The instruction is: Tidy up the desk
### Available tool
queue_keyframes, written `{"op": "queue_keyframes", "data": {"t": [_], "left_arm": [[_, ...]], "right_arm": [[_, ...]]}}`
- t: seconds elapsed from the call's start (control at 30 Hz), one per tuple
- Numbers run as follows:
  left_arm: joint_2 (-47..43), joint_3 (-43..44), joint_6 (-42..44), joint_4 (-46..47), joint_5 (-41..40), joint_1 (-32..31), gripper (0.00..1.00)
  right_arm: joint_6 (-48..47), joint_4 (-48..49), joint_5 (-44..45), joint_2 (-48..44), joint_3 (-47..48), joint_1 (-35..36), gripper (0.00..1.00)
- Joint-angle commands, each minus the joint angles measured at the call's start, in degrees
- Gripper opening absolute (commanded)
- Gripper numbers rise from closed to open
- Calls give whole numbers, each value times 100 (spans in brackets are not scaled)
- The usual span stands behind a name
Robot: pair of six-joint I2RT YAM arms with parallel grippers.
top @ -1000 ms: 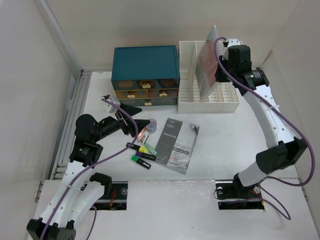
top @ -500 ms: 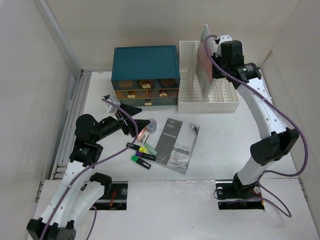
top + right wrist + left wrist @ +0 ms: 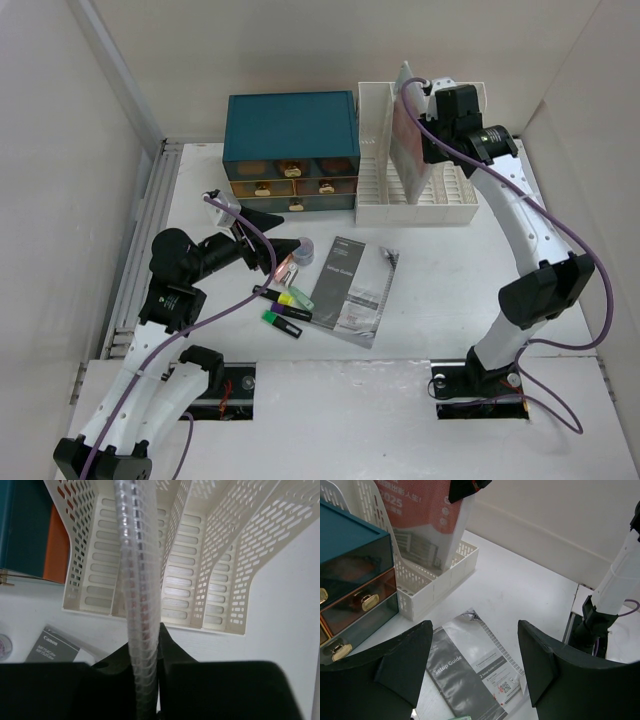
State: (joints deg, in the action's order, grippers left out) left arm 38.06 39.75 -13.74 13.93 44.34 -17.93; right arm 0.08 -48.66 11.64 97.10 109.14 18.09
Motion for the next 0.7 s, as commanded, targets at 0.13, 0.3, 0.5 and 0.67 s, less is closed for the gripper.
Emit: {"op": "queue_keyframes", "data": {"t": [0.13, 0.3, 0.5, 0.67], "left_arm": [[-80, -37, 73, 294, 14, -26, 66], [-133, -37, 73, 294, 14, -26, 66], [-133, -90, 73, 294, 14, -26, 66], [-133, -90, 73, 294, 14, -26, 66]], "right_arm": [[-69, -55, -91, -33, 265, -60, 34], [-16, -55, -346, 20, 265, -174, 56], [-16, 383, -706, -340, 55, -279, 66], [-601, 1163, -1486, -1095, -707, -393, 67]]}}
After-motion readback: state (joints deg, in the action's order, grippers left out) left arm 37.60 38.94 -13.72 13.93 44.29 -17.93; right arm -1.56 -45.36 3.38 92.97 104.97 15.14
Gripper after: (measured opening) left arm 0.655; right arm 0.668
